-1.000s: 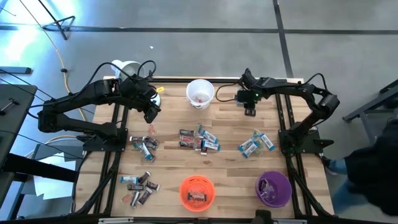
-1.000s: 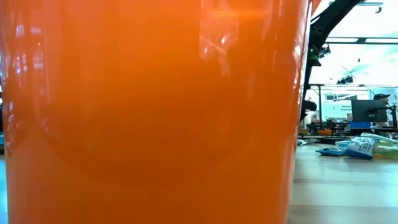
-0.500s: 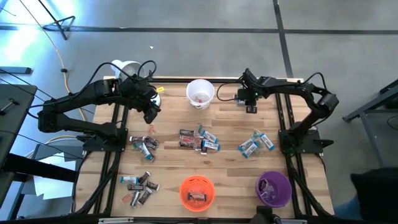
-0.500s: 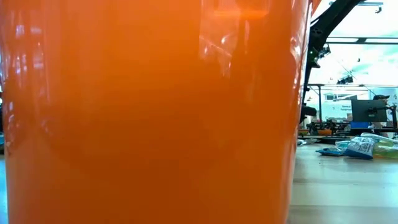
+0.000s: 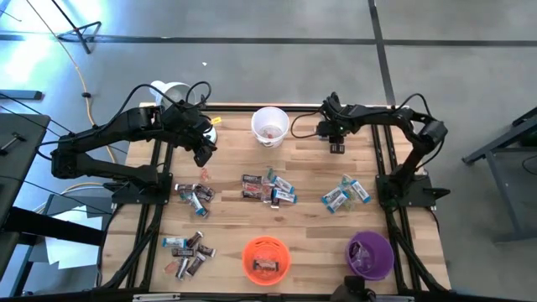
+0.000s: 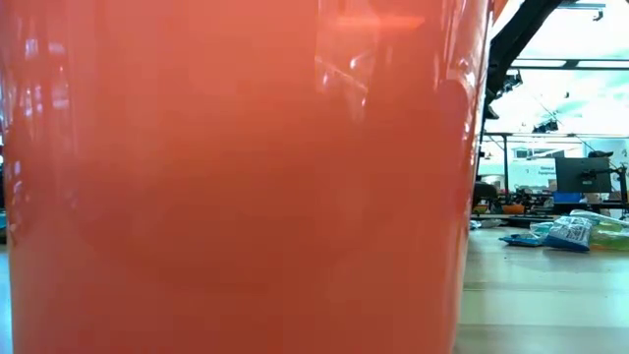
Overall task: Organize candy in baskets
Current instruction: Put the white chocolate bar into the orange bucket, then put the dark brown chocolate bar into the dark purple bucket
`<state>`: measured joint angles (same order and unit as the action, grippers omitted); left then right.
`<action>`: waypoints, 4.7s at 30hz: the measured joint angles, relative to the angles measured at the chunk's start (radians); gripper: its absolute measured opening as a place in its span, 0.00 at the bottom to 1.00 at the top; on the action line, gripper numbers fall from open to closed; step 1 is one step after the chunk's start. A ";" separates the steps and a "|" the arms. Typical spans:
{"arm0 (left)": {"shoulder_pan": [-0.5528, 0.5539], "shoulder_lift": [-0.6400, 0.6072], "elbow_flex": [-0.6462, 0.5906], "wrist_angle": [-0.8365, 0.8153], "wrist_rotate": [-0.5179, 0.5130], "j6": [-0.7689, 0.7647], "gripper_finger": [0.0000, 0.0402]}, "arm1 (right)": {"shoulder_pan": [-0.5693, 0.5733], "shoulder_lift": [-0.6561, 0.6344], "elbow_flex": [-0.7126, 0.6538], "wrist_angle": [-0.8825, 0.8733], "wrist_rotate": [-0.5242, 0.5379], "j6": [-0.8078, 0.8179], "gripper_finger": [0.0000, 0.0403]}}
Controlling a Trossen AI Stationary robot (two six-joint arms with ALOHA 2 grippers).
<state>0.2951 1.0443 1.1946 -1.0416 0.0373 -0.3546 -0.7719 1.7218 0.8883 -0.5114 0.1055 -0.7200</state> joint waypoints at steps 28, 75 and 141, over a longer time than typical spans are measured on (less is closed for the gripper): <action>0.000 0.000 0.000 0.000 0.000 -0.037 0.14 | 0.074 0.007 0.352 -0.618 -0.026 0.472 0.01; -0.008 -0.001 0.000 -0.002 0.064 0.248 0.14 | 1.270 -0.024 0.721 -0.178 -0.140 2.070 0.00; -0.007 0.000 0.000 0.167 0.025 0.199 0.14 | 0.375 -0.207 0.515 -0.943 -0.012 0.735 0.27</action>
<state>0.2882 1.0443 1.1942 -0.8745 0.0625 -0.1560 -0.3968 1.5144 1.4031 -1.4546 0.0938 0.0149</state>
